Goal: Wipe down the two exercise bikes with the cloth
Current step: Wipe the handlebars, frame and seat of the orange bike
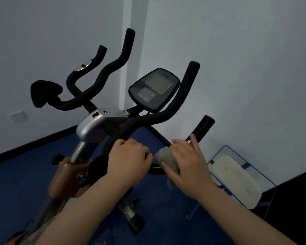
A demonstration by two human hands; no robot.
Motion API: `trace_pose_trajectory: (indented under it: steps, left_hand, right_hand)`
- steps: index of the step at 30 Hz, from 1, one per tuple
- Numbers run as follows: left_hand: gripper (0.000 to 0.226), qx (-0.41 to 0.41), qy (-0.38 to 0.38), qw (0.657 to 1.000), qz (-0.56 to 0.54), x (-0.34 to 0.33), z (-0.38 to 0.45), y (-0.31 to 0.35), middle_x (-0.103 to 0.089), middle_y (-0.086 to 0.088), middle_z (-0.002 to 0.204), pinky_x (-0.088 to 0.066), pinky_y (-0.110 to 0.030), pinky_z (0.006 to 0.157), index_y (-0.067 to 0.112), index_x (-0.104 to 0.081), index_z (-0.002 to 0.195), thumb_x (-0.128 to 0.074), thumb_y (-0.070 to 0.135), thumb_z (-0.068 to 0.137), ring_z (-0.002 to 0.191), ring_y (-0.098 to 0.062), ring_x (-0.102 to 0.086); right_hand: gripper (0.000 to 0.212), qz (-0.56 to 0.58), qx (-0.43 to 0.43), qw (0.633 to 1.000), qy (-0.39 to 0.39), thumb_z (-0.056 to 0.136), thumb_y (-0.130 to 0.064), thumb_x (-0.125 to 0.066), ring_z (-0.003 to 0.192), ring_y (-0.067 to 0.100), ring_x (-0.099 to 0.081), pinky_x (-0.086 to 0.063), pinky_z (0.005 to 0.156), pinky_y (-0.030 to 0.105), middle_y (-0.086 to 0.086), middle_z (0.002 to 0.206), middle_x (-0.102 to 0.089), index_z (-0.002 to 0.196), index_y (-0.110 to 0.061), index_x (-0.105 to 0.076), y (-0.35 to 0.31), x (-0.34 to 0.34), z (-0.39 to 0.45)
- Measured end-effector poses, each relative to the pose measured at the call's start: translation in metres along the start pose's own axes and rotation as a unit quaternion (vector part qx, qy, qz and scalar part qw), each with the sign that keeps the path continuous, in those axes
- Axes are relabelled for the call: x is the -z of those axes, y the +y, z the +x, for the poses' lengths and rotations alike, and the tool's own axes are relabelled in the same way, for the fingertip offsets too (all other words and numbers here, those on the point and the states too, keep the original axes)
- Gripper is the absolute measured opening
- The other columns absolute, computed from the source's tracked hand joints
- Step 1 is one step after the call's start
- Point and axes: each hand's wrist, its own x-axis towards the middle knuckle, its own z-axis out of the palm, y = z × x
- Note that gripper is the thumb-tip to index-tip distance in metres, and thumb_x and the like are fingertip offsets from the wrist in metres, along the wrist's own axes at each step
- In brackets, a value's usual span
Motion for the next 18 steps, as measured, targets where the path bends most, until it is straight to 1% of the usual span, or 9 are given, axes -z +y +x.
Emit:
trace_pose_trajectory:
  steps: [3,5,7,8,11,12,13,15,18]
  left_hand:
    - [0.039,-0.004,-0.004,1.000,-0.002,0.000,-0.001,-0.001,-0.060,0.011,0.078,-0.030,-0.028,0.089,0.028,-0.065,0.078,-0.034,0.043,0.097,0.094,-0.006,-0.052]
    - [0.040,-0.003,0.002,1.000,0.000,-0.001,-0.002,-0.001,-0.058,0.011,0.076,-0.031,-0.027,0.090,0.027,-0.063,0.075,-0.033,0.041,0.097,0.092,-0.006,-0.052]
    - [0.041,-0.001,0.000,1.000,0.001,-0.002,-0.002,-0.002,-0.061,0.011,0.078,-0.032,-0.028,0.089,0.027,-0.064,0.075,-0.032,0.040,0.097,0.092,-0.006,-0.053]
    - [0.042,-0.001,-0.003,1.000,0.000,-0.003,-0.003,-0.003,-0.062,0.011,0.080,-0.033,-0.028,0.090,0.028,-0.066,0.078,-0.031,0.040,0.097,0.093,-0.006,-0.053]
    - [0.041,-0.013,0.001,1.000,0.006,-0.004,-0.002,-0.004,-0.064,0.012,0.084,-0.033,-0.029,0.090,0.029,-0.067,0.082,-0.031,0.039,0.098,0.095,-0.007,-0.054]
    - [0.041,-0.015,0.001,1.000,0.005,-0.004,-0.002,-0.004,-0.063,0.011,0.082,-0.033,-0.029,0.089,0.028,-0.066,0.079,-0.032,0.039,0.098,0.094,-0.007,-0.054]
    - [0.040,-0.016,0.002,1.000,0.004,-0.003,-0.002,-0.005,-0.062,0.010,0.079,-0.033,-0.029,0.088,0.026,-0.064,0.076,-0.032,0.038,0.098,0.092,-0.008,-0.053]
    - [0.040,-0.019,0.004,1.000,0.002,-0.003,-0.003,-0.005,-0.061,0.010,0.078,-0.034,-0.029,0.088,0.025,-0.063,0.073,-0.033,0.037,0.098,0.090,-0.008,-0.053]
    - [0.042,-0.025,0.004,1.000,-0.002,-0.003,-0.004,-0.006,-0.063,0.011,0.081,-0.034,-0.028,0.088,0.027,-0.066,0.076,-0.032,0.038,0.098,0.090,-0.007,-0.054]
  right_hand:
    - [0.043,-0.048,-0.027,0.998,0.023,0.091,-0.043,-0.049,0.114,0.023,-0.057,-0.010,0.121,0.044,0.008,0.105,-0.068,0.100,-0.005,-0.066,0.027,0.013,0.020]
    - [0.041,-0.036,-0.086,0.994,0.058,0.092,-0.040,-0.048,0.117,0.024,-0.056,-0.007,0.121,0.041,0.009,0.107,-0.067,0.101,-0.004,-0.065,0.031,0.015,0.021]
    - [0.041,-0.014,-0.104,0.991,0.079,0.093,-0.039,-0.049,0.121,0.024,-0.054,-0.006,0.122,0.039,0.008,0.111,-0.065,0.107,-0.004,-0.064,0.018,0.005,0.010]
    - [0.042,-0.012,-0.078,0.994,0.076,0.092,-0.039,-0.051,0.121,0.023,-0.052,-0.008,0.122,0.039,0.008,0.113,-0.065,0.110,-0.003,-0.064,0.011,-0.001,0.002]
    - [0.044,-0.059,0.089,0.994,0.029,0.089,-0.042,-0.057,0.112,0.022,-0.059,-0.012,0.121,0.043,0.008,0.109,-0.068,0.107,-0.003,-0.069,0.023,0.001,0.001]
    - [0.046,-0.082,0.101,0.991,0.022,0.089,-0.042,-0.057,0.108,0.025,-0.062,-0.014,0.121,0.043,0.009,0.107,-0.070,0.105,-0.002,-0.070,0.034,0.007,0.008]
    - [0.047,-0.100,0.083,0.991,0.031,0.089,-0.042,-0.055,0.107,0.026,-0.064,-0.014,0.120,0.044,0.012,0.106,-0.070,0.105,0.001,-0.070,0.044,0.014,0.015]
    - [0.048,-0.096,-0.013,0.994,0.058,0.091,-0.039,-0.052,0.109,0.028,-0.064,-0.011,0.120,0.043,0.015,0.107,-0.069,0.106,0.004,-0.069,0.047,0.021,0.020]
    - [0.045,-0.034,-0.128,0.986,0.097,0.092,-0.037,-0.051,0.122,0.023,-0.053,-0.007,0.122,0.038,0.010,0.115,-0.066,0.113,0.000,-0.065,0.012,0.003,0.008]
